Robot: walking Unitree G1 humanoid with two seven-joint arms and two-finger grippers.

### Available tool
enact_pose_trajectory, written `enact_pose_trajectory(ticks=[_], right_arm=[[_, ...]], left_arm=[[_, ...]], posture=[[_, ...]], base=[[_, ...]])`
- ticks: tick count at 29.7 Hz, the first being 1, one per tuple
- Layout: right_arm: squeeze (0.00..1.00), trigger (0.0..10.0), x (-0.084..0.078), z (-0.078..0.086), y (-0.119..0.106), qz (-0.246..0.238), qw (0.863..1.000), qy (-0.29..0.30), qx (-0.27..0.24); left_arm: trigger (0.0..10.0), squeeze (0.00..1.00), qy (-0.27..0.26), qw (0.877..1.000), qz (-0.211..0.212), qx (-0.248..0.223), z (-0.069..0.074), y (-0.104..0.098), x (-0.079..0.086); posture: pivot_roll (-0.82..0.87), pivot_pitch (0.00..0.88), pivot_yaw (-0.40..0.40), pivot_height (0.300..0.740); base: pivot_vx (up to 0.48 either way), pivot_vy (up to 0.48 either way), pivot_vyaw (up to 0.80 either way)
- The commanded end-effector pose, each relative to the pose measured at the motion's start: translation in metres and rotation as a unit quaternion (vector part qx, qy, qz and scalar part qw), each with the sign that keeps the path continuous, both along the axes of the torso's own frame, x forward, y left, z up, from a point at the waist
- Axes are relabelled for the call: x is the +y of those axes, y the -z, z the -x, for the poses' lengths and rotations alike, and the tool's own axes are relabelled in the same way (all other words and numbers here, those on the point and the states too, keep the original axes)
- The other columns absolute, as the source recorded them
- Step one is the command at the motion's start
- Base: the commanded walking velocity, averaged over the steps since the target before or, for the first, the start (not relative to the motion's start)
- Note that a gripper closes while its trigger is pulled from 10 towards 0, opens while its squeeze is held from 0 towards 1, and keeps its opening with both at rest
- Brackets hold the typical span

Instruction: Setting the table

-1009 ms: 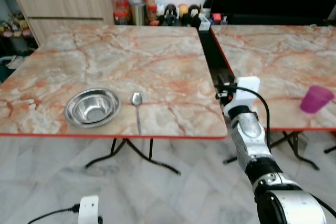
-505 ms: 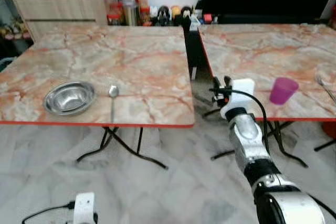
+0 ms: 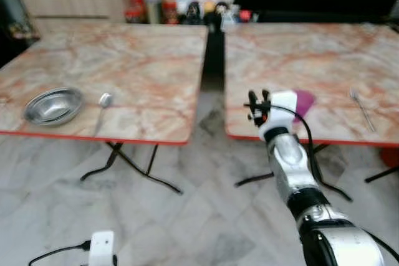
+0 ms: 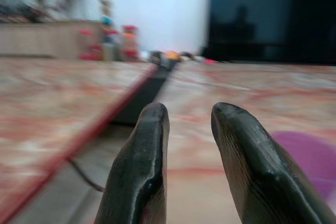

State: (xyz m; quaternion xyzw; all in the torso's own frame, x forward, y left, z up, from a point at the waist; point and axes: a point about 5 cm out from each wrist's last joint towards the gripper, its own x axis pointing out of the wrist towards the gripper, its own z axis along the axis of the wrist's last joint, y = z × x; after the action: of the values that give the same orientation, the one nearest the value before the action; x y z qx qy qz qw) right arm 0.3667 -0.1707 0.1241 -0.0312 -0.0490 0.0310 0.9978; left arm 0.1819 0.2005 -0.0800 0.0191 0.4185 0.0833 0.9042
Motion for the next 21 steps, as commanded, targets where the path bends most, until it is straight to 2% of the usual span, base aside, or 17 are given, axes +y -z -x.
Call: enact_pose_trajectory(ticks=[1, 12, 17, 21], right_arm=[[0.00, 10.0, 0.0151, -0.0052, -0.0091, -0.002, 1.000, -0.018, -0.011], [0.00, 10.0, 0.0104, -0.0052, -0.0061, 0.000, 1.000, -0.007, 0.001], [0.00, 10.0, 0.0074, -0.0048, -0.0048, -0.005, 1.000, 0.003, 0.005], [0.00, 10.0, 0.0058, -0.0040, -0.0026, -0.006, 1.000, 0.009, 0.010]], left_arm=[[10.0, 0.00, -0.001, 1.000, -0.022, 0.004, 0.0023, -0.0014, 0.0139], [10.0, 0.00, 0.004, 1.000, -0.023, -0.003, -0.0030, -0.0038, 0.0130], [10.0, 0.00, 0.002, 1.000, -0.022, -0.005, -0.0053, -0.0048, 0.0128], [10.0, 0.00, -0.002, 1.000, -0.023, -0.006, -0.0054, -0.0050, 0.0131]], posture=[[0.02, 0.000, 0.007, 0.740], [0.03, 0.000, 0.006, 0.740], [0.04, 0.000, 0.007, 0.740], [0.04, 0.000, 0.009, 0.740]], base=[[0.266, -0.394, 0.00], [0.267, -0.396, 0.00], [0.000, -0.426, 0.00], [0.000, -0.129, 0.00]])
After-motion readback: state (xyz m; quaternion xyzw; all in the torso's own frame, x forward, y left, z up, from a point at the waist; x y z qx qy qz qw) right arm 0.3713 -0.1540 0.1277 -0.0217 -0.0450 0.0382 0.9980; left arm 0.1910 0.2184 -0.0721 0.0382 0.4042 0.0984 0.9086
